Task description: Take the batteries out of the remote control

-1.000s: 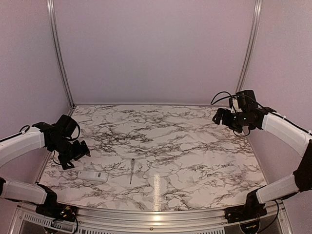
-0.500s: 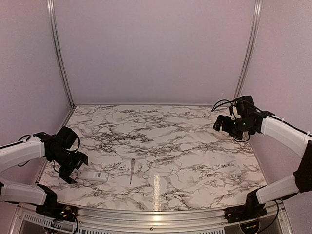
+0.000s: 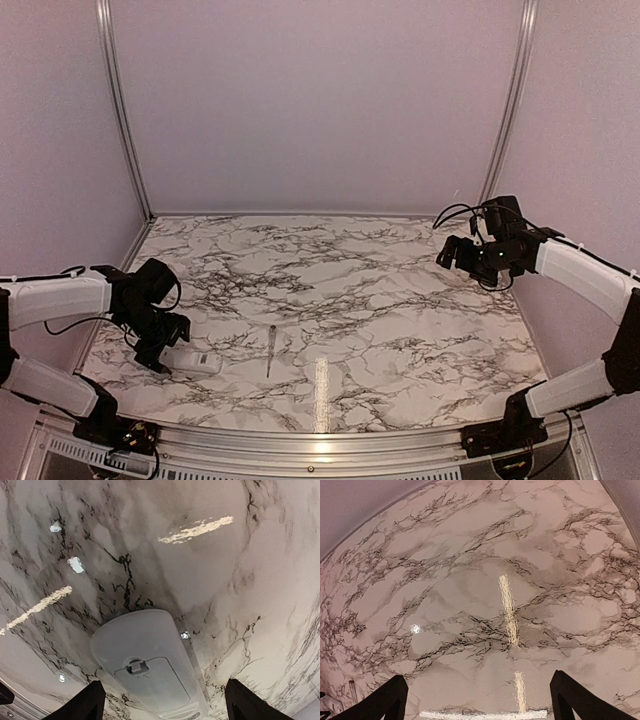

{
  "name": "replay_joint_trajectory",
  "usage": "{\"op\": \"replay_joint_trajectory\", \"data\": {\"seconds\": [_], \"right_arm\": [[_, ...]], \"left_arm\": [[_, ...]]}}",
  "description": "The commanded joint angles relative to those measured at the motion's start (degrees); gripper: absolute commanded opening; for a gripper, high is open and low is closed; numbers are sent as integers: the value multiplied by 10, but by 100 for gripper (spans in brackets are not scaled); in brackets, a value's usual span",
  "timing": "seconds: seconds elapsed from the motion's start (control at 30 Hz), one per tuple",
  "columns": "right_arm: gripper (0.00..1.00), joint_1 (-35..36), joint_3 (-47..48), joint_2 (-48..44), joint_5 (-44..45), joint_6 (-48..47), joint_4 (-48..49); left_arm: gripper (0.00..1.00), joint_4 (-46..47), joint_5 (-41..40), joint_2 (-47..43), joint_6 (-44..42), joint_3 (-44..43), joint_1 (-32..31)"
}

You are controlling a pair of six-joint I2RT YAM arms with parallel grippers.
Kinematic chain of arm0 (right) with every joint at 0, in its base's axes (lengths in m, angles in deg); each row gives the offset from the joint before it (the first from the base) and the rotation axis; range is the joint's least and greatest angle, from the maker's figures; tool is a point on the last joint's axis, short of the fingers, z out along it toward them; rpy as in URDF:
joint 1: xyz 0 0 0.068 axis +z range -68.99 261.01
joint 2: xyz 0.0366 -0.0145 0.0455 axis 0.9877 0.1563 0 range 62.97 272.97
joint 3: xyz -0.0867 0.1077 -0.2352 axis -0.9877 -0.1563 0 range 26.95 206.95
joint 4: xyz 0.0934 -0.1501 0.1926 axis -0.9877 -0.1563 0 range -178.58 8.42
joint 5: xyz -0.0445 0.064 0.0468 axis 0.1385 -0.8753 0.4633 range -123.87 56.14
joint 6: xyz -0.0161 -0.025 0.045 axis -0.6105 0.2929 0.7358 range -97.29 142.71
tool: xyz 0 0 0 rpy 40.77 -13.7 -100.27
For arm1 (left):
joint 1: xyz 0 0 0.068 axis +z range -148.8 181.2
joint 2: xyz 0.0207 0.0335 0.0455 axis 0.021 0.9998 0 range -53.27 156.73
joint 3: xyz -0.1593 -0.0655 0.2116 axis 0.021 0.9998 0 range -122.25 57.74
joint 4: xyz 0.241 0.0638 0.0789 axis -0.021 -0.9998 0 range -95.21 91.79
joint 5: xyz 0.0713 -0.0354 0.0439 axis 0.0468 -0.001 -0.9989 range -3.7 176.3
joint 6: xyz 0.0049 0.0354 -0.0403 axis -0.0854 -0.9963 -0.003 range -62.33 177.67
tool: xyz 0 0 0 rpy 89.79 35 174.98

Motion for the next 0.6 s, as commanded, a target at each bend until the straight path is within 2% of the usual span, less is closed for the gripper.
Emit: {"op": "replay_joint_trajectory", "data": {"seconds": [0.0,0.33,0.47,0.57], "right_arm": [[98,5,5,8,2,-12,-3],[98,5,12,17,12,-19,-8],[98,5,14,23,14,-20,-11],[98,5,21,28,15,-20,-14]], "left_arm": [[84,14,-15,41,17,-38,-21],[82,17,-12,91,21,-49,-38],[78,35,-5,96,27,-35,-43],[71,41,-6,100,26,-34,-46]]}}
